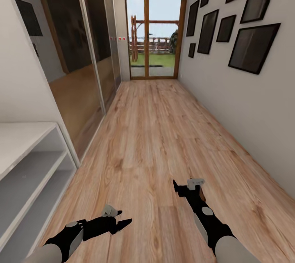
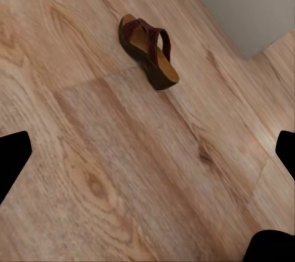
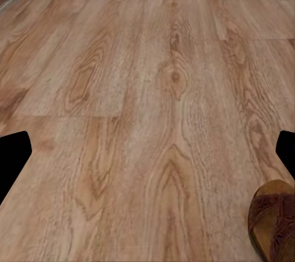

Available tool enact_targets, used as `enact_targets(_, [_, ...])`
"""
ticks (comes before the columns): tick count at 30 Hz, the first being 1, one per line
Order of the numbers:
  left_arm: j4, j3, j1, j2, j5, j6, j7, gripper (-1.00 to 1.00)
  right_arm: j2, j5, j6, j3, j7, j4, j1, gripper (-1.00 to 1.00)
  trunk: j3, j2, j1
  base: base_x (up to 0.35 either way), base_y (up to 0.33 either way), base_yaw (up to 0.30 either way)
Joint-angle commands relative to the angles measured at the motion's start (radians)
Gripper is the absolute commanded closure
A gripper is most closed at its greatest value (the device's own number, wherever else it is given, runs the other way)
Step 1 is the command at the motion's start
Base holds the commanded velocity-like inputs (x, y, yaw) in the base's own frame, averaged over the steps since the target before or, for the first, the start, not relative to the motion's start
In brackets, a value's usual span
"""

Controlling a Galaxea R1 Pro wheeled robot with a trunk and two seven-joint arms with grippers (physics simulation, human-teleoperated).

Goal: Pick up the two gym shoes and the two sandals from the corridor floor and place them onto the hallstand (shoe rack) in the corridor, making sure they are on the rack and not on the floor. Arrange them so the two gym shoes are next to each other and the two sandals are next to each other.

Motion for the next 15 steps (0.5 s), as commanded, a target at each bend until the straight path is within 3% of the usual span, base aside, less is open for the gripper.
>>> enact_targets(1, [0.0, 0.007, -0.001, 0.0, -0.01, -0.01, -0.002, -1.0, 0.001, 0.009, -0.003, -0.008, 0.005, 0.0, -0.001, -1.0, -0.001, 0.0, 0.0, 0.343, -0.032, 0.0])
enact_targets(15, [0.0, 0.007, -0.001, 0.0, -0.01, -0.01, -0.002, -1.0, 0.001, 0.009, -0.002, -0.008, 0.005, 0.0, -0.001, -1.0, -0.001, 0.0, 0.0, 0.298, -0.115, 0.0])
